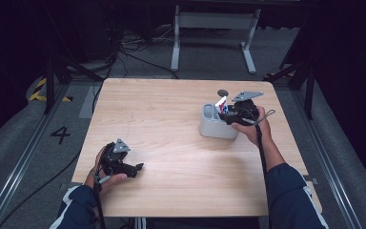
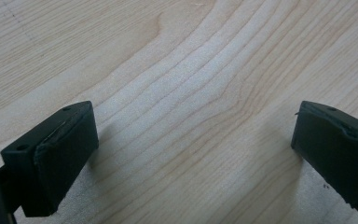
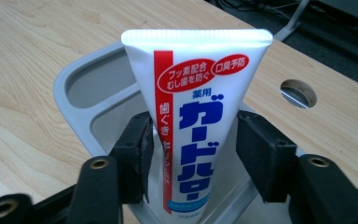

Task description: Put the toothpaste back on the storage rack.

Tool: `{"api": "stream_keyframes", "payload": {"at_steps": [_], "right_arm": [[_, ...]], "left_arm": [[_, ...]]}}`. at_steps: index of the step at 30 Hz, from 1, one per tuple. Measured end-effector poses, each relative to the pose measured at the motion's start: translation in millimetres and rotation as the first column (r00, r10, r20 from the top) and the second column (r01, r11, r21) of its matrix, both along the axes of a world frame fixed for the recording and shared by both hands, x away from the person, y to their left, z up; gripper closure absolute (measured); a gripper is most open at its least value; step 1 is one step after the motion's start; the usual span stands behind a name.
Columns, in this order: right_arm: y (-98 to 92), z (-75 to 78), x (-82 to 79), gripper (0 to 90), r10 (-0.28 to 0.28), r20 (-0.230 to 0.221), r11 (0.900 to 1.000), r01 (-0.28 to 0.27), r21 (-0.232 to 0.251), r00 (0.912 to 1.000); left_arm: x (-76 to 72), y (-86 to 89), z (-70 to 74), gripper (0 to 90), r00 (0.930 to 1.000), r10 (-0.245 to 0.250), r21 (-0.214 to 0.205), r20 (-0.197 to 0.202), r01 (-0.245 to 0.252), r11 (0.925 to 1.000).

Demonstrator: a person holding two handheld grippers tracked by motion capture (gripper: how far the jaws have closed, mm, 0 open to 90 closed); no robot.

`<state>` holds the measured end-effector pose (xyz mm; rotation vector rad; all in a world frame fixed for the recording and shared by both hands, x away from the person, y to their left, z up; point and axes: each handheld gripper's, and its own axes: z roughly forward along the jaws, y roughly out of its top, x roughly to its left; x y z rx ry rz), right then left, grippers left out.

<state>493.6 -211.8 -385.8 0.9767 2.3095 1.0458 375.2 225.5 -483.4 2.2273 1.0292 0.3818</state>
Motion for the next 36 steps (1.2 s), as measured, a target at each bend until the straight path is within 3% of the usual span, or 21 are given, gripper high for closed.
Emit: {"api": "stream_keyframes", "payload": {"at_steps": [8,17,36], "right_arm": [[-3.8,7.3,-5.1,37.3,-0.03,0.024,0.9995,0.029,0.014,0.9993],[-8.6,14.6,-15.1,30.1,-0.023,0.051,0.9993,0.025,-0.026,0.9984],[-26.9,25.8,-45.4,28.9,-0.011,0.089,0.9974,0.018,-0.07,0.996]], "left_arm": [[0.0,0.0,0.0,0.9,1.0,0.0,0.0,0.0,0.0,1.0],[-0.3,-0.1,0.0,0.9,1.0,0.003,0.0,0.0,-0.003,1.0],[0.2,0.1,0.0,0.8,1.0,-0.002,-0.001,-0.001,0.002,1.0]]}}
